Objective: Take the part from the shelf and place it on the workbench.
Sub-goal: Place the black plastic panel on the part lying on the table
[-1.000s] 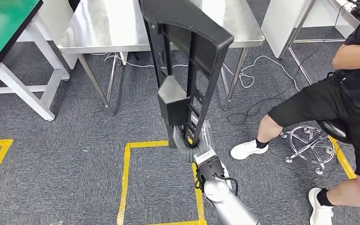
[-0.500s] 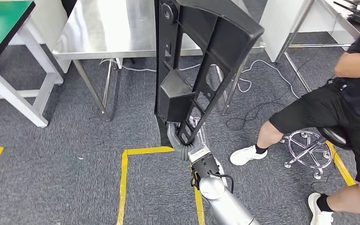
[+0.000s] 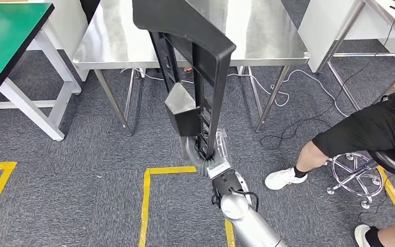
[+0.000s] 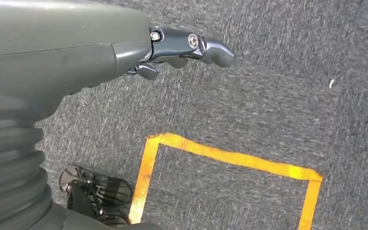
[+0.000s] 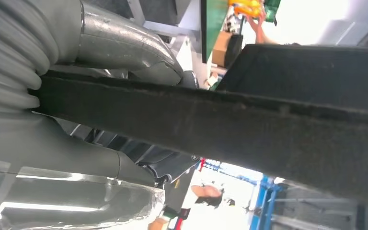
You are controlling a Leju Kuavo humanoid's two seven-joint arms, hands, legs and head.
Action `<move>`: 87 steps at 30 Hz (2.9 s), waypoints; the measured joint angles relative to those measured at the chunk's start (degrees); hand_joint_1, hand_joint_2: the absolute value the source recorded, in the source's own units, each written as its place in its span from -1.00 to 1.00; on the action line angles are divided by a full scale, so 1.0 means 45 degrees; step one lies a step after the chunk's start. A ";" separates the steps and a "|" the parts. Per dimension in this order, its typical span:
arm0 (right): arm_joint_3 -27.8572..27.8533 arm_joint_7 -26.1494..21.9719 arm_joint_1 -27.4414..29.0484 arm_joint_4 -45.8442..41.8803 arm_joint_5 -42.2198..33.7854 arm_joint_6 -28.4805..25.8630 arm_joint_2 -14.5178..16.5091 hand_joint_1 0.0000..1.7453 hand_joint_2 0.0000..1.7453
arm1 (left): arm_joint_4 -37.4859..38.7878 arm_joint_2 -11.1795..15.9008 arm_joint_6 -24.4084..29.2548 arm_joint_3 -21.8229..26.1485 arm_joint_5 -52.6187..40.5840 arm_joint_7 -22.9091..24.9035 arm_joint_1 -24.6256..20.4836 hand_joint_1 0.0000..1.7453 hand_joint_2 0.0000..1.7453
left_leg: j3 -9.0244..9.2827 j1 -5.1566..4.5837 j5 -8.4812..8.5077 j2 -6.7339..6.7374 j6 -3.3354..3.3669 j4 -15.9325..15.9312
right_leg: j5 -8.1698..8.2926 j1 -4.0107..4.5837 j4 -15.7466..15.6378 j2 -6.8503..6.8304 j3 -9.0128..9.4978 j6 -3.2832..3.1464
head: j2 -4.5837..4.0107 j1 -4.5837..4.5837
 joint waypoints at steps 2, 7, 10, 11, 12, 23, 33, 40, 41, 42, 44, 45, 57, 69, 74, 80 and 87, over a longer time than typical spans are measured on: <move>-0.0001 0.0026 -0.0032 -0.0012 0.0019 -0.0033 0.0013 1.00 1.00 | -0.0024 0.0040 -0.0022 0.0000 0.0000 -0.0016 -0.0016 -1.00 1.00 | -0.0017 0.0045 -0.0134 0.0040 -0.0148 0.0132 | -0.0015 -0.0126 -0.0147 0.0020 0.0176 -0.0180 | 0.0000 -0.0003; 0.0042 0.0132 -0.0069 -0.0022 0.0029 -0.0103 0.0051 1.00 1.00 | -0.0038 0.0083 -0.0051 0.0001 0.0019 -0.0034 -0.0028 -1.00 1.00 | -0.1740 0.0473 -0.1107 0.0198 -0.0705 0.3141 | -0.0270 -0.0246 -0.0279 0.0036 0.0697 -0.0445 | 0.0000 -0.0049; 0.0058 0.0146 -0.0023 -0.0019 0.0025 -0.0114 0.0050 1.00 1.00 | -0.0034 0.0095 -0.0057 0.0001 0.0044 -0.0036 -0.0015 -1.00 1.00 | -0.1746 0.0707 0.0157 0.0269 -0.0891 0.2152 | -0.0533 -0.0292 -0.0277 0.0087 0.1038 -0.0315 | 0.0000 -0.0050; 0.0062 0.0146 -0.0023 -0.0019 0.0025 -0.0116 0.0050 1.00 1.00 | -0.0034 0.0102 -0.0057 0.0001 0.0051 -0.0038 -0.0017 -1.00 1.00 | -0.1418 0.0738 0.0650 0.0278 -0.0897 0.1330 | -0.0625 -0.0305 -0.0286 0.0094 0.1131 -0.0253 | 0.0000 -0.0047; 0.0066 0.0147 -0.0035 -0.0021 0.0025 -0.0119 0.0050 1.00 1.00 | -0.0034 0.0108 -0.0058 0.0001 0.0053 -0.0041 -0.0021 -1.00 1.00 | -0.1081 0.0717 0.0957 0.0286 -0.0865 0.0607 | -0.0712 -0.0280 -0.0292 0.0098 0.1218 -0.0176 | 0.0000 -0.0047; 0.0084 0.0153 -0.0060 0.0026 0.0027 -0.0133 -0.0025 1.00 1.00 | -0.0031 0.0081 -0.0057 0.0013 0.0008 -0.0063 -0.0040 -1.00 1.00 | -0.0080 0.0603 0.0653 0.0257 -0.0092 -0.0512 | -0.1902 -0.0241 0.3568 -0.0048 -0.1281 0.0181 | 0.0000 0.0011; 0.0086 0.0156 -0.0127 0.0130 -0.0023 -0.0133 -0.0037 1.00 1.00 | -0.0033 0.0051 -0.0033 0.0047 0.0006 -0.0097 -0.0059 -1.00 1.00 | 0.0396 0.0655 -0.0394 0.0239 -0.0734 -0.0025 | 0.0060 -0.0432 -0.0117 -0.0020 0.0151 0.0046 | 0.0000 -0.0027; 0.0084 0.0151 -0.0124 0.0192 -0.0026 -0.0133 -0.0002 1.00 1.00 | -0.0029 0.0057 -0.0028 0.0050 0.0015 -0.0107 -0.0042 -1.00 1.00 | -0.1898 0.0641 -0.0451 0.0254 -0.0664 0.2815 | -0.0508 -0.0150 -0.0131 0.0110 0.0895 -0.0310 | 0.0000 -0.0039; 0.0084 0.0151 -0.0131 0.0193 -0.0024 -0.0133 0.0005 1.00 1.00 | -0.0029 0.0059 -0.0028 0.0050 0.0015 -0.0107 -0.0042 -1.00 1.00 | -0.1676 0.0567 0.0253 0.0247 -0.0481 0.1963 | -0.0616 -0.0090 -0.0141 0.0128 0.1061 -0.0316 | 0.0000 -0.0039; 0.0084 0.0151 -0.0144 0.0197 -0.0026 -0.0133 0.0011 1.00 1.00 | -0.0029 0.0089 -0.0028 0.0051 0.0013 -0.0107 -0.0045 -1.00 1.00 | -0.1404 0.0482 0.0765 0.0257 -0.0256 0.1189 | -0.0720 -0.0039 -0.0159 0.0136 0.1200 -0.0312 | 0.0000 -0.0015; 0.0085 0.0143 -0.0176 0.0215 -0.0046 -0.0128 0.0015 1.00 1.00 | -0.0028 0.0120 -0.0026 0.0052 0.0013 -0.0124 -0.0051 -1.00 1.00 | -0.1033 0.0300 0.1158 0.0287 0.0106 0.0257 | -0.0849 -0.0026 -0.0212 0.0149 0.1334 -0.0258 | 0.0001 0.0032; 0.0085 0.0137 -0.0183 0.0228 -0.0068 -0.0119 0.0018 1.00 1.00 | -0.0029 0.0150 -0.0023 0.0054 0.0024 -0.0141 -0.0054 -1.00 1.00 | -0.0962 0.0236 0.1089 0.0305 0.0210 0.0149 | -0.0874 -0.0052 -0.0260 0.0150 0.1341 -0.0211 | 0.0001 0.0044; 0.0585 -0.0152 -0.0118 0.0644 -0.0095 -0.0061 0.0310 1.00 1.00 | -0.0014 0.0193 0.0118 0.0380 0.0522 -0.0526 0.0281 -1.00 1.00 | 0.0590 0.0677 0.0455 0.0219 -0.0259 -0.0795 | -0.0070 -0.0630 0.0946 -0.0100 -0.0503 0.0966 | 0.0000 0.0138; 0.0888 -0.0146 -0.0300 0.0934 -0.0198 0.0143 0.0804 1.00 1.00 | -0.0002 0.0302 0.0266 0.0675 0.0707 -0.0651 0.0464 -1.00 1.00 | -0.1860 0.0845 -0.1382 0.0285 -0.0611 0.3687 | -0.0376 -0.0360 0.0117 0.0083 0.0471 -0.0105 | 0.0000 0.0056; 0.1126 -0.0013 -0.0683 0.1111 -0.0389 0.0669 0.1150 1.00 1.00 | 0.0000 0.0381 0.0654 0.0996 0.1005 -0.0599 0.0519 -1.00 1.00 | -0.1024 0.0342 0.0924 0.0312 0.0429 0.0597 | -0.0743 -0.0179 -0.0002 0.0182 0.0972 -0.0135 | 0.0000 0.0133; 0.1418 -0.0044 -0.1355 0.1638 -0.0682 0.0856 0.1389 1.00 1.00 | -0.0006 0.0381 0.0948 0.1271 0.1132 -0.0528 0.0571 -1.00 1.00 | 0.0088 0.0208 0.1077 0.0318 0.0789 -0.0916 | -0.0808 -0.0181 0.0470 0.0073 0.1019 0.0347 | 0.0000 0.0100; 0.1791 0.0157 -0.2368 0.2398 0.0045 0.0228 0.1427 1.00 1.00 | 0.0005 0.0174 0.1147 0.1528 0.1146 -0.0519 0.0583 -1.00 1.00 | 0.0615 0.0442 0.0590 0.0222 0.0163 -0.0904 | -0.0421 -0.0496 0.1373 -0.0016 -0.0531 0.1043 | 0.0000 0.0123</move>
